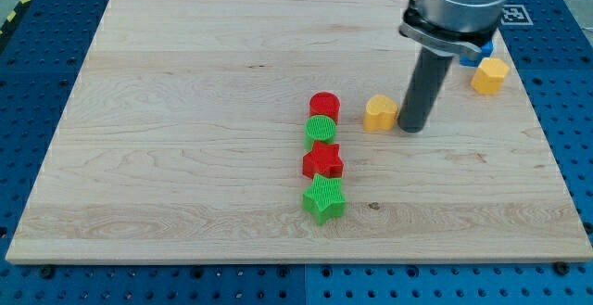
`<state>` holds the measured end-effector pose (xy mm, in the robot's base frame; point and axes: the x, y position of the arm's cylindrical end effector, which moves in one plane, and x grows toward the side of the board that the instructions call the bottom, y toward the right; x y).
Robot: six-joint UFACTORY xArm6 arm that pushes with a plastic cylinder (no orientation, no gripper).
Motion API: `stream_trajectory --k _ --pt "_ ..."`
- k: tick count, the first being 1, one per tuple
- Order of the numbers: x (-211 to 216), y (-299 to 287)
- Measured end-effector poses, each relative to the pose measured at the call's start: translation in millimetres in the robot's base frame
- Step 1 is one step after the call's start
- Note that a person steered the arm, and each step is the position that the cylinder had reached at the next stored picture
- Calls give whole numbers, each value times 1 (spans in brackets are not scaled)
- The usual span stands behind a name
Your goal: Place your hand parallel to the red star
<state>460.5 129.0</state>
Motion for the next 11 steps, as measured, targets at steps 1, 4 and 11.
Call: stream_trajectory --k 1,4,11 --pt "-3 -4" --pt "23 41" --pt "73 163"
